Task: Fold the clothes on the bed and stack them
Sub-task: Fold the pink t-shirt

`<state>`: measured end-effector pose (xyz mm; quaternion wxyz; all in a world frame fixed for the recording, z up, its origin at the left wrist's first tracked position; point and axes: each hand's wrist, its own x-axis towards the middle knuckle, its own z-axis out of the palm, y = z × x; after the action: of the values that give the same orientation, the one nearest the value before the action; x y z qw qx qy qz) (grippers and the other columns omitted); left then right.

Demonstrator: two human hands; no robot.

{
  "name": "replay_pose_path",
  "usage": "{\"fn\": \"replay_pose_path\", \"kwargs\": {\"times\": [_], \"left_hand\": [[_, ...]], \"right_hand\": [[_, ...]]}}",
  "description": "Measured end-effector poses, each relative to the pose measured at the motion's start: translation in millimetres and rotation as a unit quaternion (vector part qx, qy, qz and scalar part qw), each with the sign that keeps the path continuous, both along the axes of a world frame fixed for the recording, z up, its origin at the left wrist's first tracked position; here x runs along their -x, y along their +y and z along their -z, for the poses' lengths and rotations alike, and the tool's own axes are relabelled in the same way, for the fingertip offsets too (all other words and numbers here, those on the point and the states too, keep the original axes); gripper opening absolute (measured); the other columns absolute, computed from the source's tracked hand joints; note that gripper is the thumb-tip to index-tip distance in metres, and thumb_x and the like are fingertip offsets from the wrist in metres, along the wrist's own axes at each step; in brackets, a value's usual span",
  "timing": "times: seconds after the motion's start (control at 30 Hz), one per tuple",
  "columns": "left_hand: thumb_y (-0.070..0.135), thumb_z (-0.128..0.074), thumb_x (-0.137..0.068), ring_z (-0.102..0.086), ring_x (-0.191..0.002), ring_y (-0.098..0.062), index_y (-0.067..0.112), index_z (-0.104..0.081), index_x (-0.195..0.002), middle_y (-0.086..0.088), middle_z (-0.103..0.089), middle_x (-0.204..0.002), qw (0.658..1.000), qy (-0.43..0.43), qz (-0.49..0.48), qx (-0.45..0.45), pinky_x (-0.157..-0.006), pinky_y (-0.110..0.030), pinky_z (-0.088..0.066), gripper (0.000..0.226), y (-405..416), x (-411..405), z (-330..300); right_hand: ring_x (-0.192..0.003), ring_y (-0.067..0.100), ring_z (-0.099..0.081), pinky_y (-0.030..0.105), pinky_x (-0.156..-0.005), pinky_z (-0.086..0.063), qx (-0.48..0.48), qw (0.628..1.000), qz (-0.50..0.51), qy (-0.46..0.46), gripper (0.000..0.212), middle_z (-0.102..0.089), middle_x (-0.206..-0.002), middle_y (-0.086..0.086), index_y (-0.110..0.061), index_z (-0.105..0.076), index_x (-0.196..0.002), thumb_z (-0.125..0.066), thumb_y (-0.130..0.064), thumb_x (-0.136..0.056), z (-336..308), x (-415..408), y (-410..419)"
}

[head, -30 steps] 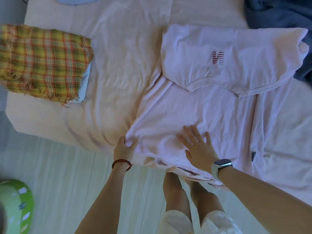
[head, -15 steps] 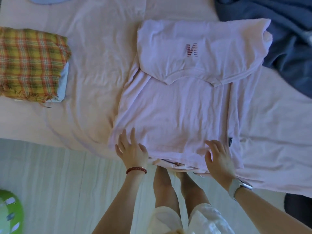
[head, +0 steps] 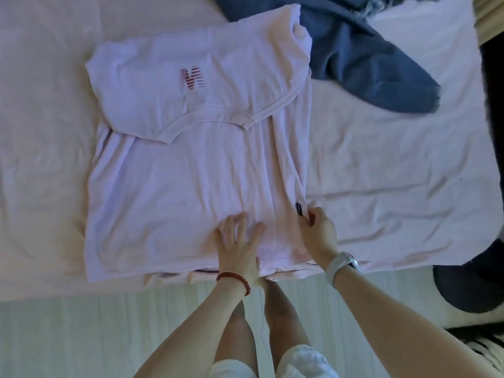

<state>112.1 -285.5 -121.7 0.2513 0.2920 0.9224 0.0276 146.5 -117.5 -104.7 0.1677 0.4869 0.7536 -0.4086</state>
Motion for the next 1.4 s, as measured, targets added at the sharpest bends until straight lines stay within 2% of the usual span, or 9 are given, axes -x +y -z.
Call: {"fn": "replay_pose_path", "kwargs": {"times": [0.23, 0.3, 0.47, 0.6, 0.73, 0.83, 1.03, 1.27, 1.4], "left_hand": [[0.024, -0.090, -0.022, -0.060, -0.068, -0.027, 0.019, -0.065, -0.067, -0.004, -0.061, -0.071, 0.994, 0.065, 0.087, 0.008, -0.067, -0.037, -0.049, 0.052, 3.5, 19.9, 5.3], [0.040, -0.089, -0.012, -0.060, -0.061, -0.023, 0.017, -0.063, -0.068, -0.001, -0.059, -0.066, 0.989, 0.042, 0.144, 0.002, -0.059, -0.029, -0.048, 0.065, -3.2, 23.6, -0.6], [0.004, -0.086, -0.014, -0.058, -0.055, -0.026, 0.010, -0.061, -0.066, -0.006, -0.055, -0.062, 0.989, 0.050, 0.139, -0.013, -0.046, -0.025, -0.047, 0.058, -35.5, 24.6, -8.8], [0.002, -0.084, -0.021, -0.058, -0.058, -0.027, 0.011, -0.061, -0.066, -0.006, -0.055, -0.065, 0.988, 0.068, 0.129, -0.042, -0.045, -0.027, -0.046, 0.051, -37.9, 23.1, -12.6], [0.007, -0.083, -0.041, -0.044, -0.083, -0.020, 0.018, -0.053, -0.098, -0.006, -0.058, -0.087, 0.988, 0.087, 0.086, -0.091, -0.058, -0.032, -0.050, 0.065, -34.1, 11.4, -6.1], [0.004, -0.081, -0.041, -0.044, -0.096, -0.025, 0.017, -0.046, -0.112, -0.009, -0.051, -0.111, 0.991, 0.103, 0.048, -0.072, -0.071, -0.039, -0.051, 0.079, -43.1, 10.1, -0.6], [0.005, -0.085, -0.038, -0.043, -0.106, -0.034, 0.015, -0.045, -0.124, -0.020, -0.050, -0.123, 0.990, 0.127, 0.011, 0.051, -0.085, -0.053, -0.043, 0.096, -98.6, 40.4, 8.6], [-0.014, -0.075, -0.045, -0.048, -0.087, -0.035, 0.009, -0.055, -0.111, -0.024, -0.055, -0.096, 0.983, 0.173, 0.014, 0.056, -0.064, -0.047, -0.047, 0.072, -153.1, 63.5, 6.9], [-0.026, -0.067, -0.044, -0.056, -0.068, -0.042, -0.003, -0.067, -0.090, -0.025, -0.053, -0.075, 0.991, 0.123, -0.046, 0.025, -0.043, -0.046, -0.050, 0.051, -170.8, 63.4, -3.1]], "right_hand": [[-0.080, 0.033, -0.051, 0.036, -0.066, -0.036, -0.059, 0.996, 0.046, 0.041, 0.017, -0.059, -0.091, 0.015, -0.009, -0.045, -0.091, -0.048, -0.025, -0.094, -7.2, -37.9, 42.2], [-0.085, 0.037, -0.054, 0.038, -0.068, -0.037, -0.064, 0.996, 0.037, 0.039, 0.020, -0.060, -0.094, 0.019, -0.005, -0.047, -0.095, -0.048, -0.026, -0.094, -4.8, -39.8, 49.3], [-0.090, 0.041, -0.056, 0.040, -0.069, -0.038, -0.084, 0.996, -0.017, -0.012, 0.025, -0.060, -0.103, 0.021, -0.004, -0.048, -0.102, -0.045, -0.028, -0.095, 5.5, -44.3, 71.9], [-0.086, 0.043, -0.057, 0.040, -0.065, -0.037, -0.148, 0.988, -0.049, -0.005, 0.036, -0.057, -0.107, 0.019, -0.007, -0.049, -0.102, -0.039, -0.041, -0.095, 7.3, -44.1, 78.1], [-0.088, 0.033, -0.051, 0.040, -0.071, -0.042, -0.339, 0.893, -0.269, 0.127, 0.041, -0.060, -0.102, 0.014, -0.016, -0.048, -0.113, -0.053, -0.036, -0.078, 7.5, -61.5, 54.6], [-0.096, 0.027, -0.046, 0.041, -0.079, -0.032, -0.347, 0.809, -0.452, 0.143, 0.058, -0.061, -0.109, 0.010, -0.019, -0.049, -0.117, -0.070, -0.029, -0.064, 21.2, -78.6, 49.6], [-0.076, 0.027, -0.052, 0.036, -0.067, -0.038, -0.395, 0.752, -0.498, 0.175, 0.043, -0.061, -0.090, 0.006, -0.019, -0.047, -0.115, -0.036, -0.005, -0.075, 32.5, -68.8, 60.2], [-0.064, 0.026, -0.052, 0.033, -0.054, -0.039, -0.393, 0.700, -0.572, 0.169, 0.046, -0.039, -0.086, 0.004, -0.020, -0.047, -0.119, -0.030, -0.004, -0.080, 27.6, -71.2, 70.8], [-0.062, 0.027, -0.049, 0.032, -0.049, -0.039, -0.396, 0.696, -0.572, 0.174, 0.045, -0.037, -0.083, 0.005, -0.016, -0.063, -0.101, -0.030, 0.000, -0.074, 24.9, -78.0, 65.0]]}}
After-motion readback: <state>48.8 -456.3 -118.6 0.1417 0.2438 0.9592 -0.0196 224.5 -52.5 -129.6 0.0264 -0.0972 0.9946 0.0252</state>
